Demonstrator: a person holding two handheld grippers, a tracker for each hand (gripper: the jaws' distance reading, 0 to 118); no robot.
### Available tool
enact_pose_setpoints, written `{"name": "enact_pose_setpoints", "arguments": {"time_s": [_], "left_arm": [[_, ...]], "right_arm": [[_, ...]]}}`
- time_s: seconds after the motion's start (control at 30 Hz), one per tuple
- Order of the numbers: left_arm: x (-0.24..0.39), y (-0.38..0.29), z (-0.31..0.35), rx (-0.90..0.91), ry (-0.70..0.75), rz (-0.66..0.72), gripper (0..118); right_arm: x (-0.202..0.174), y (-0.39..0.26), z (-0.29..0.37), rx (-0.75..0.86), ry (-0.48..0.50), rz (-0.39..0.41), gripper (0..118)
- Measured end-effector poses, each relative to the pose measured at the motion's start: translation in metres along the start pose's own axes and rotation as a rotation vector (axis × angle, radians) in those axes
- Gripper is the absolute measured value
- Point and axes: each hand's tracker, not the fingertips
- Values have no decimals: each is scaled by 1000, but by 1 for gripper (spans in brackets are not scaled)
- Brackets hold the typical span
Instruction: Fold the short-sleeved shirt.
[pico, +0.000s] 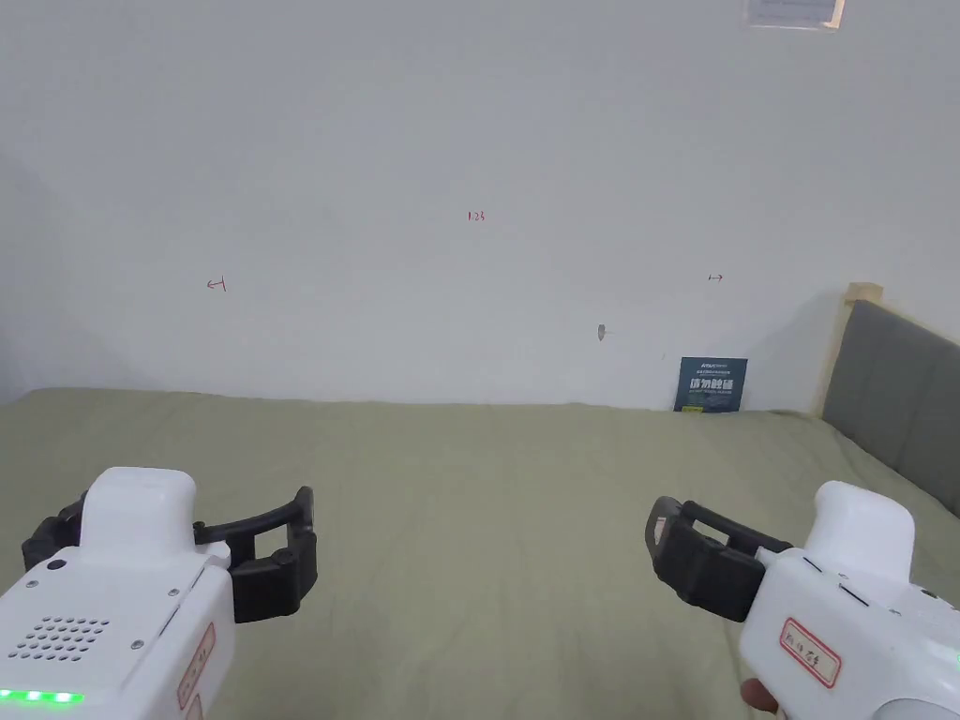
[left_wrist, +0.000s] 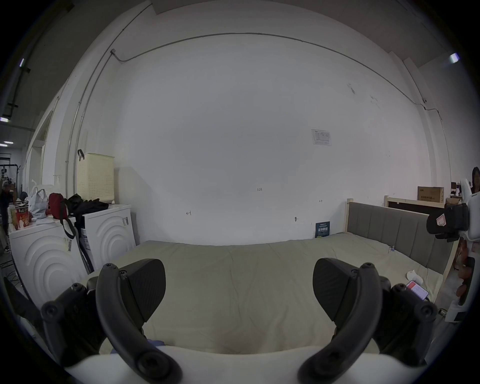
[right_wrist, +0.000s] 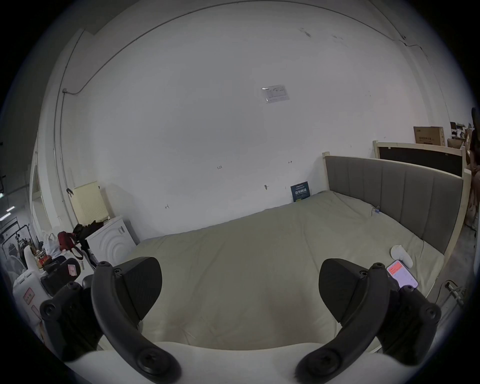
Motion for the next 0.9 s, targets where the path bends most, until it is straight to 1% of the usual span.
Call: {"name": "enact_pose_setpoints", "arguments": {"time_s": [0.03,0.07,0.1,0.13,0.17,0.2,0.3,0.37,0.43,0.7,0.9], "left_arm": [[0,0,0,1,0,0,115],[1,1,1,0,1,0,115],[2,2,2,1,1,-1,115],[2,2,2,2,1,-3,115],[3,2,2,1,3,-5,115],[3,2,2,0,2,-5,117],[4,2,2,1,-7,-4,118],[2,3,2,7,-10,-5,118],[3,3,2,10,-14,-9,118],[5,4,3,17,-26,-9,118],[7,4,3,18,-28,-10,118]], "right_arm": [[2,0,1,26,62,-3,118],[4,-1,2,42,99,-1,118],[4,-1,3,56,129,-9,118],[6,-2,2,72,144,-36,118],[4,-3,0,65,121,-25,118],[3,-3,-3,73,112,20,118],[-1,-11,-9,139,18,150,118],[-4,-14,-11,172,19,225,118],[-6,-18,-12,193,-13,271,118],[-6,-28,-19,180,-4,326,118],[-4,-28,-21,174,7,325,118]]}}
